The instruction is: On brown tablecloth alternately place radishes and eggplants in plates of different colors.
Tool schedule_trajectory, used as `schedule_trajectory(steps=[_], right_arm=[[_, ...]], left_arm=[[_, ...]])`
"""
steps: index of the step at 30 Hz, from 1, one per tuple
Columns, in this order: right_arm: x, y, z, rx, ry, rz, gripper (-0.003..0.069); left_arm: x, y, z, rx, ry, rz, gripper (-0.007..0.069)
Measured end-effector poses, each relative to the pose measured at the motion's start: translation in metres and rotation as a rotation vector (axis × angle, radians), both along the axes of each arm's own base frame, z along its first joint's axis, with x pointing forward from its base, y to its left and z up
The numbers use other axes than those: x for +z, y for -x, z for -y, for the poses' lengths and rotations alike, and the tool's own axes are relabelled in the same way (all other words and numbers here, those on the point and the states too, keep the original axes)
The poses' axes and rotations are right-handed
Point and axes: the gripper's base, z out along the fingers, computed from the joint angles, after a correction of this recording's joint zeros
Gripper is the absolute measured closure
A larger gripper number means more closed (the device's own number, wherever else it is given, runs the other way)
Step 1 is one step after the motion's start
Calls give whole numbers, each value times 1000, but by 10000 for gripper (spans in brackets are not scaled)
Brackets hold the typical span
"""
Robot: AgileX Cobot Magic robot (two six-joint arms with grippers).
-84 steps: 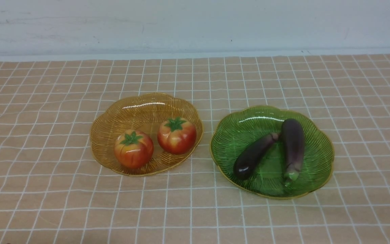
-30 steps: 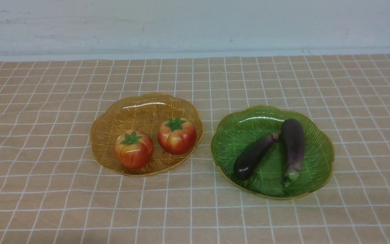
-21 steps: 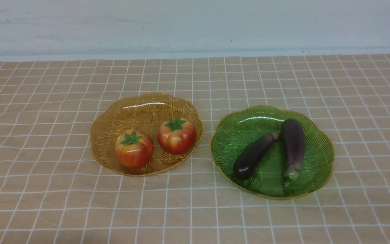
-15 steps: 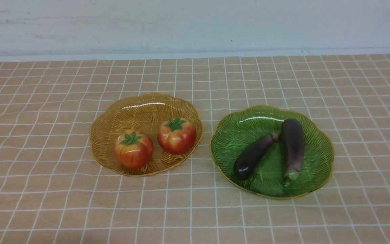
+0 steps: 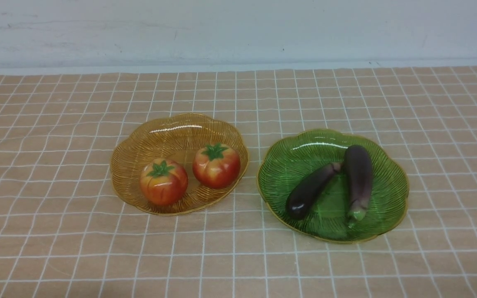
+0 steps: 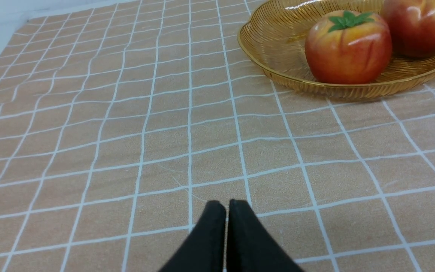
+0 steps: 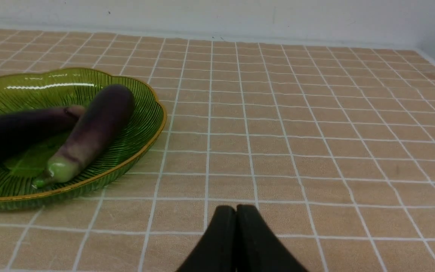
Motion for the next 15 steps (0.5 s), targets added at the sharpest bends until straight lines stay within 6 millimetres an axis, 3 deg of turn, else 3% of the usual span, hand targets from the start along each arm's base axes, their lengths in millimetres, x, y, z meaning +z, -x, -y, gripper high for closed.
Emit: schedule_trajectory(steps=[15], right_arm=[[-1, 0, 0, 0, 2, -6, 674]], left_arm=[[0, 0, 0, 0, 0, 0, 628]])
